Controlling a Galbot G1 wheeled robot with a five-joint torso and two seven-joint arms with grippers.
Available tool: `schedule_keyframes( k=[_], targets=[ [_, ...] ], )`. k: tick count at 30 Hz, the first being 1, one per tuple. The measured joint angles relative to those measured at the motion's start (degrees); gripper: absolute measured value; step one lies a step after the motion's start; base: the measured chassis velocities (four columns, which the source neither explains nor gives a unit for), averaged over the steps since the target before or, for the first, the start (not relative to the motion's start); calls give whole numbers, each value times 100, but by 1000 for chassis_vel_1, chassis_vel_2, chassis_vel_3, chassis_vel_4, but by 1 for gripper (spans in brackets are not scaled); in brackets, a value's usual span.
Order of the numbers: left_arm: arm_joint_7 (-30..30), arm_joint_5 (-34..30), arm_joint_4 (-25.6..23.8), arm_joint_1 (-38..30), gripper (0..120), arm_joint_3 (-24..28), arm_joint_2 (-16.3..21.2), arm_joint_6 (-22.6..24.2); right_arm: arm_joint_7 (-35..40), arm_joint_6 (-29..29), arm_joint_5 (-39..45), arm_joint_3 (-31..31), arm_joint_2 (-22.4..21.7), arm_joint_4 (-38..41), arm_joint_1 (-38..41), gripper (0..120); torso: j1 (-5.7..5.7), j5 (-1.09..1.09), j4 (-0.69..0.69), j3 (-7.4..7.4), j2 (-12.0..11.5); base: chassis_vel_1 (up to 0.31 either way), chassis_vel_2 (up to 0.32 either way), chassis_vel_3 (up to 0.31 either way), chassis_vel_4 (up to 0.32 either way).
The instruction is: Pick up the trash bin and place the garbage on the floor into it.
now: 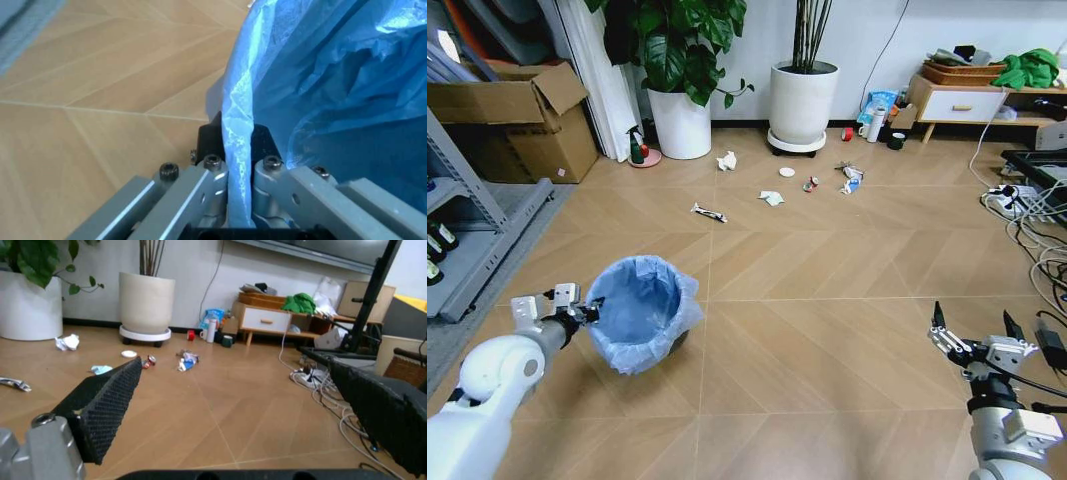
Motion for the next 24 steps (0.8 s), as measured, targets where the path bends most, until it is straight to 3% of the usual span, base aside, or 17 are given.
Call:
schedule_keyframes(
  k=[8, 17, 24],
  targets=[
    [34, -20, -570, 657, 0, -481, -284, 80, 1, 22, -195, -2, -22, 63, 26, 100, 0, 0, 1, 0, 0, 0, 0, 0, 0],
    [51, -20, -688, 698, 0, -456, -330, 130, 4, 17, -281, -27, -20, 16, 30, 100, 0, -1, -1, 0, 0, -2, 6, 0, -4],
    [122, -6, -698, 706, 0, -423, -323, 138, 17, 32, -330, -61, 34, -7, 54, 100, 0, -1, 0, 0, 0, -9, 143, 21, -151]
  ],
)
